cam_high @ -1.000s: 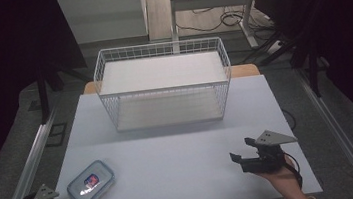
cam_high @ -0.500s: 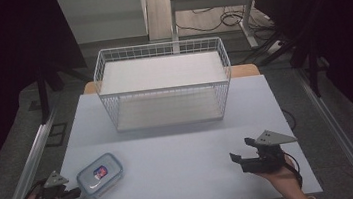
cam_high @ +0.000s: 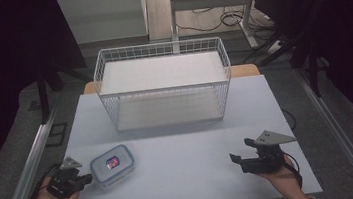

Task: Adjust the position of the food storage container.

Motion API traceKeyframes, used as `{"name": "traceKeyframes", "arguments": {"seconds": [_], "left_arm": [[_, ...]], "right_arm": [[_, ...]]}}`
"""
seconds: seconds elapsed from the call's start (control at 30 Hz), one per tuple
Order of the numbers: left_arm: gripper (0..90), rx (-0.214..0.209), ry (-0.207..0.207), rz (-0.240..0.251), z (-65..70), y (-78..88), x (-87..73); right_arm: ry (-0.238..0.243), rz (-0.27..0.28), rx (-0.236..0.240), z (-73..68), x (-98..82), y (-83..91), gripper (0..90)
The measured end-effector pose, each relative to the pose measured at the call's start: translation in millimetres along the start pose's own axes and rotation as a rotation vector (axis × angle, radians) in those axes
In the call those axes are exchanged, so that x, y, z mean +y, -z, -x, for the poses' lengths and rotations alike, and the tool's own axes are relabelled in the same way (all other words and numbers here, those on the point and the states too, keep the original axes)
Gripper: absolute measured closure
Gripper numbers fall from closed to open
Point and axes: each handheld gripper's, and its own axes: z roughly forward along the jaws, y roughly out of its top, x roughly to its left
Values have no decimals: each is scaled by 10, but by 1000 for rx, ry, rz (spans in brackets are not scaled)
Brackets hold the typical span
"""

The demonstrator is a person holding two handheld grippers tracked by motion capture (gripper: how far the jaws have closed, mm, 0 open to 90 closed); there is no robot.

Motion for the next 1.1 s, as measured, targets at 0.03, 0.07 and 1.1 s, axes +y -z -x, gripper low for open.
{"name": "traceKeyframes", "arguments": {"seconds": [0.03, 0.07, 1.1], "left_arm": [[900, -6, -2, 2, 7, -15, 24], [900, -14, -9, 2, 19, -41, 65], [900, -63, -117, 12, 318, -549, 829]], "right_arm": [[0, -1, 1, 2, -2, -3, 216], [-1, -4, 3, 2, -3, -6, 216], [11, -34, 20, 3, -28, -34, 216]]}}
